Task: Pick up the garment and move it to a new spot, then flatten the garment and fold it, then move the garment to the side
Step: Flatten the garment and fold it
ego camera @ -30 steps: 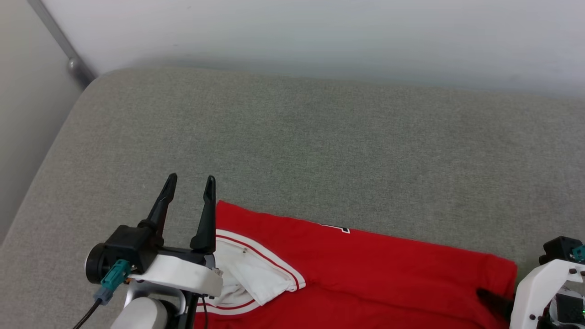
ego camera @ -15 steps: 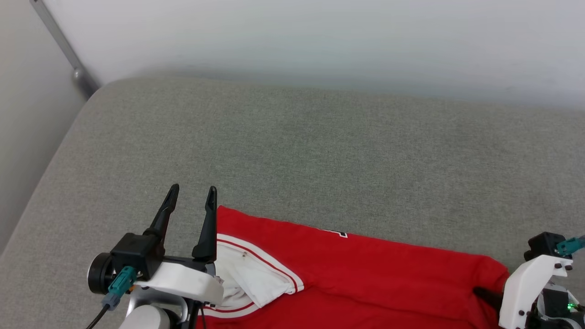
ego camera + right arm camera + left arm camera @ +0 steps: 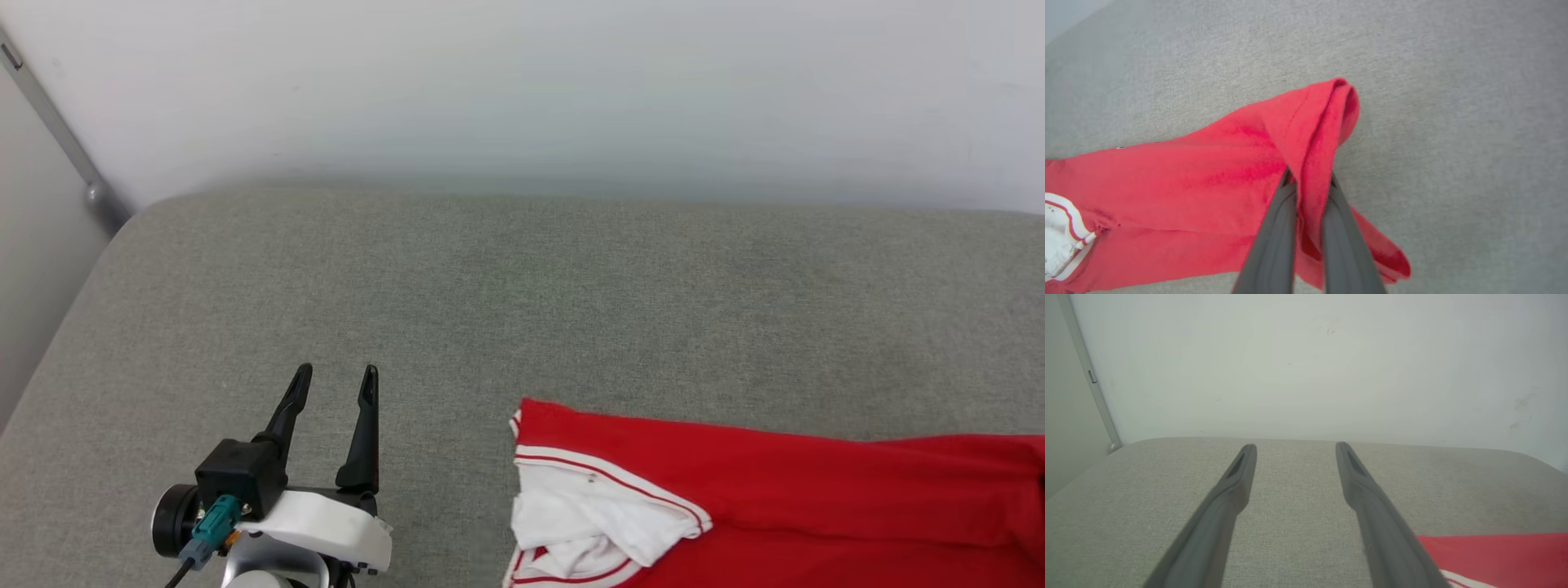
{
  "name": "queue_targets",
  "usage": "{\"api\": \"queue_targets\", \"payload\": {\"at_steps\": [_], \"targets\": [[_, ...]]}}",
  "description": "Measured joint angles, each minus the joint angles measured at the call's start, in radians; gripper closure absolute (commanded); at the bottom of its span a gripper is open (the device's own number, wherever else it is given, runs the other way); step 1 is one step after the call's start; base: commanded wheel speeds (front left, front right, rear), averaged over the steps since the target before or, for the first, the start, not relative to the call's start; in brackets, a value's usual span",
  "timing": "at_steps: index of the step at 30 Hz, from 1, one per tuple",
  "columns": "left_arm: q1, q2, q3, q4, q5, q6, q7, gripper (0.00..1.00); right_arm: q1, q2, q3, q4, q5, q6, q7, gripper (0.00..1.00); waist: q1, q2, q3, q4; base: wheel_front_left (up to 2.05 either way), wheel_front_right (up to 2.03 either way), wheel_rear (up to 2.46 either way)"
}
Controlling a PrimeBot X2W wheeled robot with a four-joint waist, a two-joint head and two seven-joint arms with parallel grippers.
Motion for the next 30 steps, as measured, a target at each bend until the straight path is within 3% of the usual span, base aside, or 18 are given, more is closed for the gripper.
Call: {"api": "queue_targets", "payload": {"at_steps": [6,13,16,20,30], "targets": [[0.007,0.007,-0.001,-0.010,-0.002,0.004,0.007,0.00,0.001,0.007,-0.103,-0.034,-0.038,0.000,0.034,1.00,0.0000,0.0000,-0.009,-0.012,0.00,0.00,0.00],[0.012,0.011,-0.006,-0.017,-0.006,0.010,0.012,0.00,-0.023,0.217,-0.091,-0.076,0.102,0.000,0.207,1.00,-0.0001,0.0000,-0.012,-0.010,0.00,0.00,0.00],[0.013,0.011,-0.011,-0.020,-0.006,0.010,0.014,0.00,-0.022,0.293,-0.053,-0.106,0.179,0.000,0.263,1.00,-0.0001,0.0000,-0.011,-0.004,0.00,0.00,0.00],[0.009,0.011,-0.022,-0.021,-0.005,0.008,0.017,0.00,-0.020,0.327,0.029,-0.123,0.285,0.000,0.298,1.00,-0.0001,0.0000,-0.002,0.012,0.00,0.00,0.00],[-0.022,-0.003,-0.032,-0.011,-0.006,-0.005,0.008,0.00,-0.090,0.336,0.307,-0.038,0.482,0.000,0.170,1.00,0.0000,0.0000,0.044,0.054,0.00,0.00,0.00]]}}
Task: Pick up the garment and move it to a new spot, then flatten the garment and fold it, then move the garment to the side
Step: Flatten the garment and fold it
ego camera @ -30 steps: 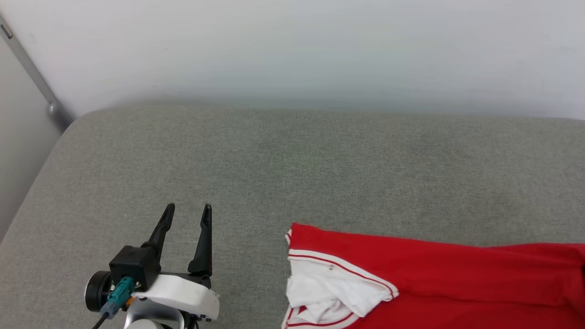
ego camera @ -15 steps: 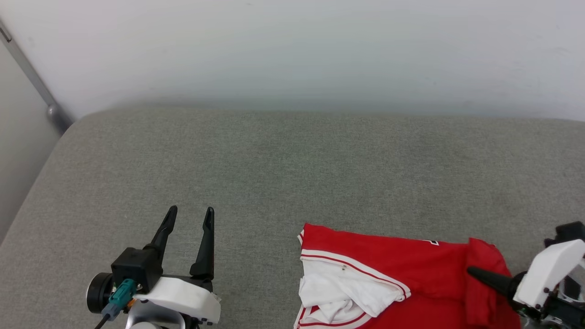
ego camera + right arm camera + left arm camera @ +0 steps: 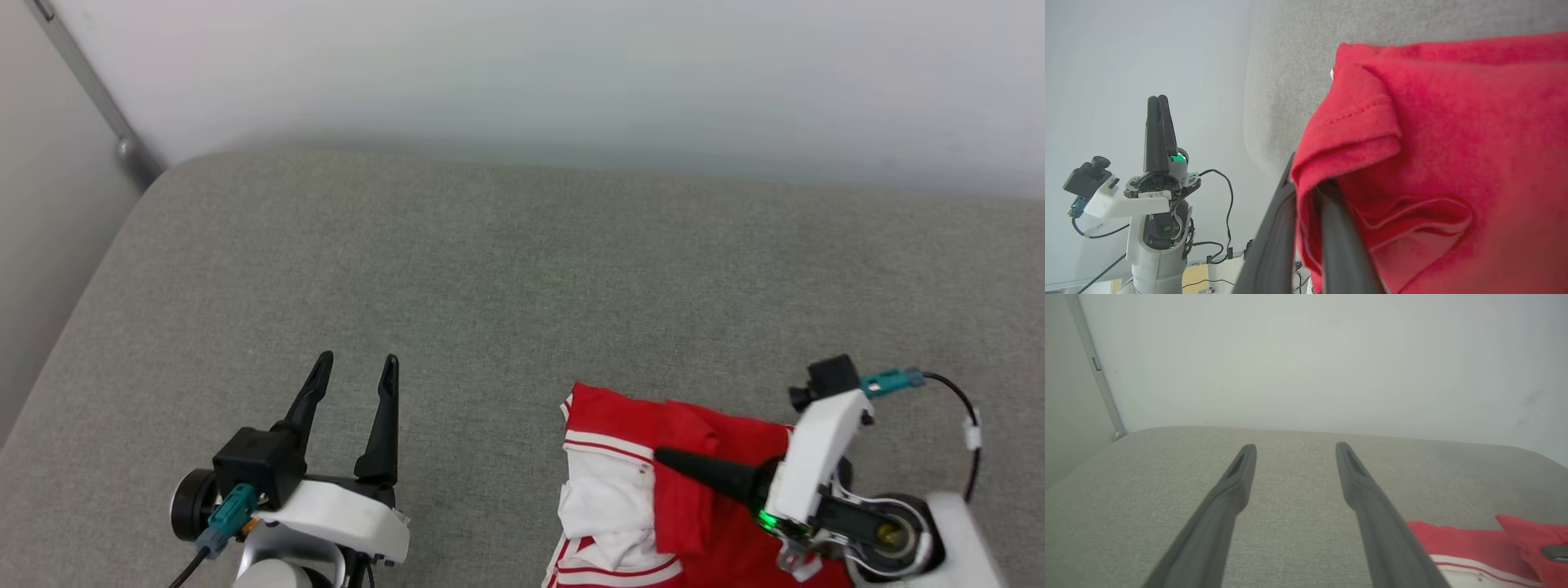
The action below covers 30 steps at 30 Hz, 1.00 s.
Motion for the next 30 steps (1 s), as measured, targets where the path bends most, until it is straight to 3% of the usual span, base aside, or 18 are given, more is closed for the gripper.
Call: {"api": "queue_targets", "payload": {"at_steps": [7,11,12,13,14,20,26,30], "targets": [[-0.035,-0.020,0.001,0.021,-0.001,-0.015,-0.014,0.00,-0.083,0.000,0.176,0.065,0.065,0.000,-0.108,1.00,0.0000,0.0000,0.053,0.025,0.00,0.00,0.00],[-0.050,-0.028,0.002,0.037,0.000,-0.025,-0.019,0.00,-0.114,0.001,0.245,0.139,0.016,0.000,-0.172,1.00,0.0001,0.0000,0.077,0.034,0.00,0.00,0.00],[-0.055,-0.031,0.001,0.041,0.001,-0.029,-0.020,0.00,-0.121,0.001,0.255,0.164,-0.007,0.000,-0.191,0.91,0.0001,0.0000,0.081,0.036,0.00,0.00,0.00],[-0.060,-0.034,-0.002,0.044,0.006,-0.031,-0.020,0.00,-0.125,0.000,0.264,0.184,-0.023,0.000,-0.202,0.51,0.0000,0.0000,0.084,0.039,0.00,0.00,0.00],[-0.064,-0.038,-0.004,0.048,0.007,-0.032,-0.022,0.00,-0.127,0.001,0.270,0.201,-0.028,0.000,-0.217,0.00,0.0000,0.0000,0.086,0.041,0.00,0.00,0.00],[-0.072,-0.045,-0.009,0.074,0.015,-0.042,-0.027,0.00,-0.142,-0.012,0.315,0.205,-0.047,0.000,-0.299,0.00,0.0000,0.0000,0.073,0.041,0.00,0.00,0.00],[-0.070,-0.043,-0.009,0.085,0.018,-0.044,-0.027,0.00,-0.132,-0.112,0.351,0.068,-0.112,0.000,-0.419,0.00,0.0000,0.0000,0.044,0.028,0.00,0.00,0.00],[-0.054,-0.042,-0.009,0.087,0.018,-0.038,-0.027,0.00,-0.089,-0.195,0.333,0.000,-0.261,0.000,-0.542,0.00,0.0000,0.0000,0.021,0.015,0.00,0.00,0.00]]}}
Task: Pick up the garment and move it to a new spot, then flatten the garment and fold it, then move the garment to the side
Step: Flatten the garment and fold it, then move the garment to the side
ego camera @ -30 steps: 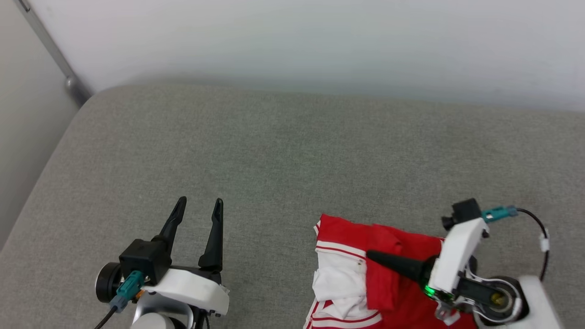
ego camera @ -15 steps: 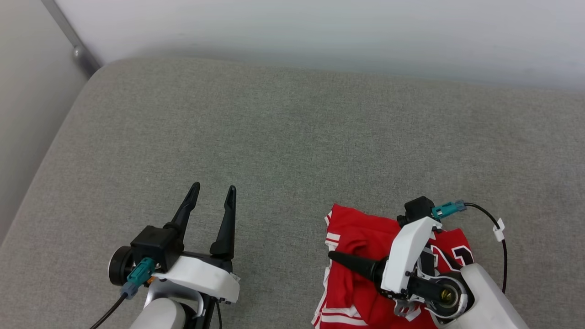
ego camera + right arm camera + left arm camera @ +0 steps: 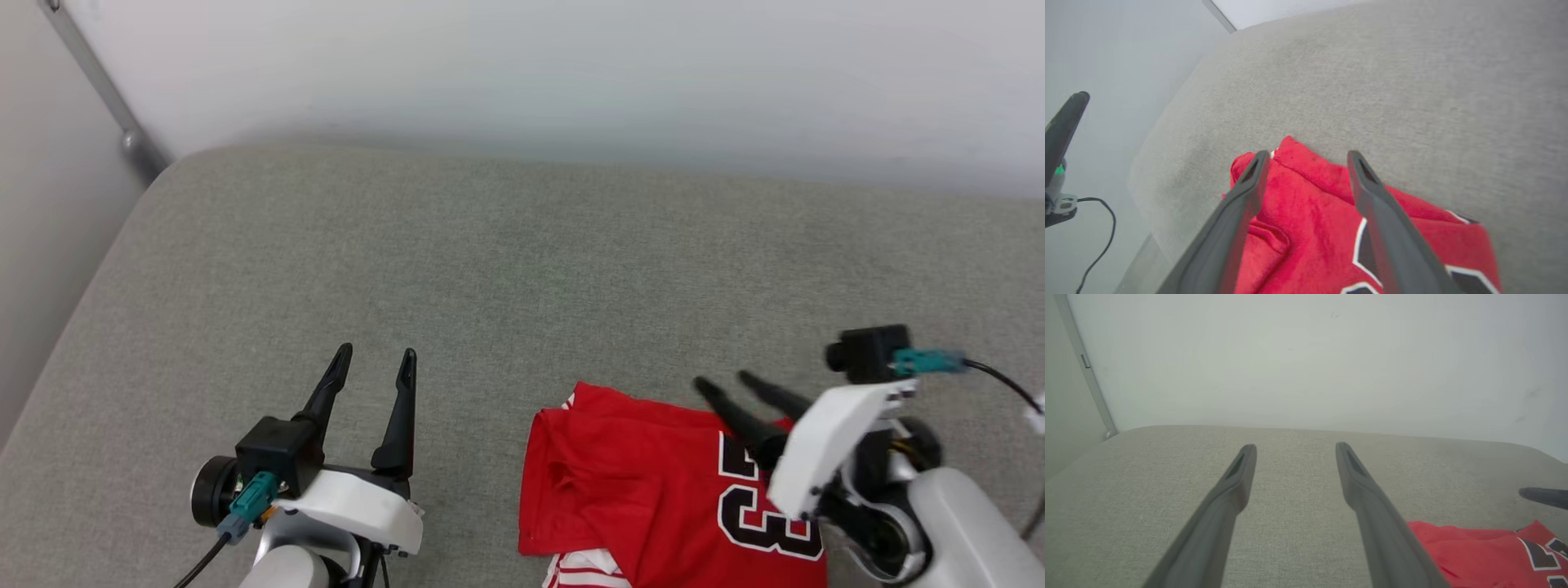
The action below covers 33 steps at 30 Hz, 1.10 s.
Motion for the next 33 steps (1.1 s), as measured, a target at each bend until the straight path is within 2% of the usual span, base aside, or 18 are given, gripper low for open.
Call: {"api": "queue_targets", "payload": {"at_steps": [5,10,14,24,33], "targets": [[0.018,0.012,0.006,-0.005,-0.002,0.010,0.002,0.00,0.070,-0.033,-0.127,-0.043,-0.223,0.000,-0.154,0.00,0.0000,0.0000,-0.028,-0.024,0.00,0.00,0.00],[0.038,0.020,0.009,-0.017,-0.005,0.025,0.014,0.00,0.144,-0.013,-0.270,-0.103,-0.393,0.000,-0.288,0.00,0.0000,0.0000,-0.057,-0.048,0.00,0.00,0.00],[0.056,0.025,0.015,-0.027,-0.013,0.035,0.018,0.00,0.210,0.018,-0.333,-0.157,-0.482,0.000,-0.377,0.00,0.0000,0.0000,-0.079,-0.061,0.00,0.00,0.00],[0.115,0.036,0.036,-0.036,-0.036,0.056,0.017,0.00,0.352,0.079,-0.357,-0.255,-0.549,0.000,-0.415,0.00,-0.0002,0.0000,-0.106,-0.090,0.00,0.00,0.00],[0.139,0.039,0.051,-0.054,-0.044,0.086,0.015,0.00,0.370,0.106,-0.351,-0.306,-0.571,0.000,-0.408,0.00,-0.0001,0.0000,-0.107,-0.115,0.00,0.00,0.00]]}}
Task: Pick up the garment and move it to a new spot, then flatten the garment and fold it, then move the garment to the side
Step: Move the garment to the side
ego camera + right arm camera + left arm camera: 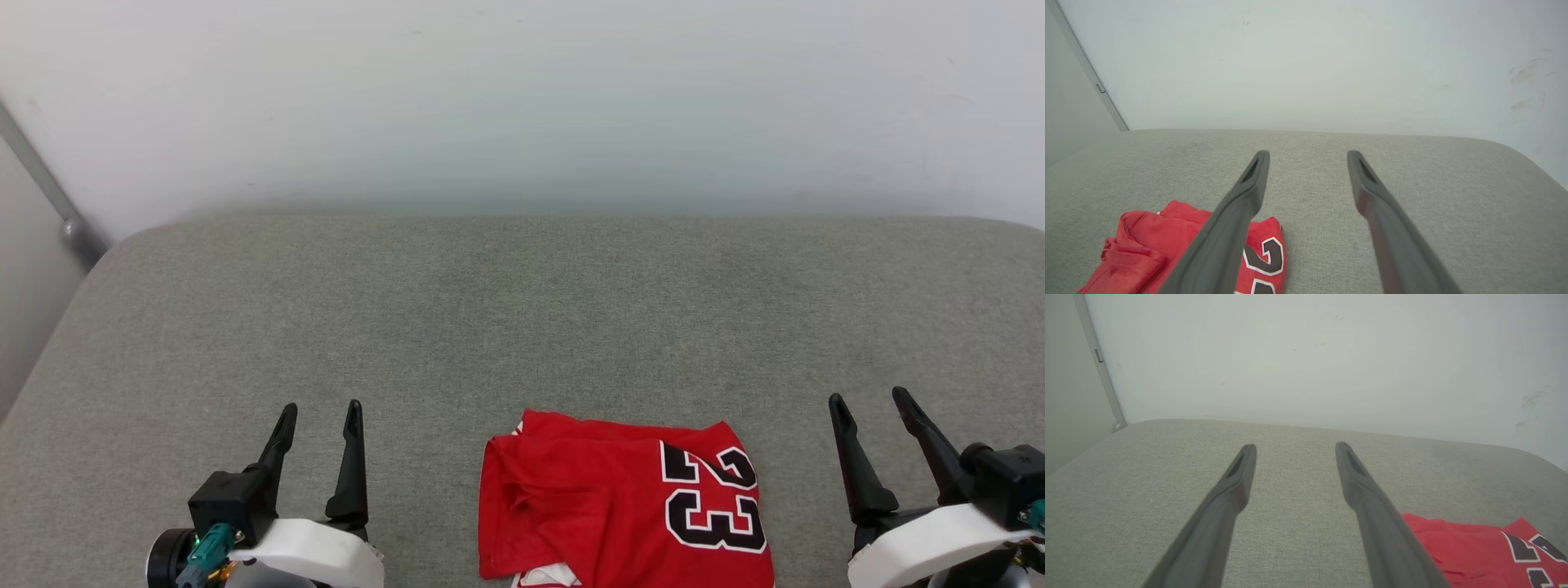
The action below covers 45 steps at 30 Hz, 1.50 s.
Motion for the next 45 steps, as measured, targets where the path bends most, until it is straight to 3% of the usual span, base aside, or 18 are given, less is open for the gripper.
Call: {"api": "queue_targets", "payload": {"at_steps": [12,16,20,25,28,31,36,42,45], "targets": [[0.000,0.001,0.012,-0.004,-0.005,0.010,-0.003,0.00,-0.012,0.005,-0.025,-0.019,0.001,0.000,0.051,0.00,0.0000,0.0000,0.007,-0.012,0.00,0.00,0.00],[0.000,0.001,0.024,-0.005,-0.005,0.012,-0.007,0.00,-0.012,-0.010,-0.122,0.009,0.085,0.000,0.197,0.00,0.0000,0.0000,0.012,-0.013,0.00,0.00,0.00],[-0.003,-0.008,0.029,-0.011,-0.002,0.013,-0.012,0.00,-0.014,-0.070,-0.240,0.081,0.178,0.000,0.386,0.00,0.0000,0.0000,0.018,-0.006,0.00,0.00,0.00],[-0.014,-0.020,0.030,-0.025,0.010,0.009,-0.015,0.00,-0.041,-0.104,-0.303,0.193,0.304,0.000,0.663,0.00,0.0001,0.0000,0.033,0.017,0.00,0.00,0.00],[-0.025,-0.026,0.030,-0.035,0.017,0.002,-0.016,0.00,-0.075,-0.080,-0.328,0.247,0.379,0.000,0.820,0.00,0.0001,0.0000,0.053,0.032,0.00,0.00,0.00],[-0.041,-0.034,0.028,-0.041,0.026,-0.003,-0.016,0.00,-0.120,-0.011,-0.329,0.276,0.471,0.000,0.952,0.00,0.0002,0.0000,0.078,0.050,0.00,0.00,0.00],[-0.071,-0.043,0.028,-0.041,0.035,-0.019,-0.016,0.00,-0.181,0.055,-0.299,0.296,0.576,0.000,1.022,0.00,0.0002,0.0000,0.128,0.079,0.00,0.00,0.00],[-0.102,-0.053,0.030,-0.026,0.043,-0.044,-0.017,0.00,-0.240,0.074,-0.255,0.401,0.683,0.001,1.035,0.00,0.0002,0.0000,0.172,0.117,0.00,0.00,0.00],[-0.105,-0.058,0.030,-0.022,0.050,-0.046,-0.018,0.00,-0.256,0.074,-0.230,0.433,0.718,0.001,1.029,1.00,0.0002,0.0000,0.181,0.132,0.00,0.00,0.00]]}}
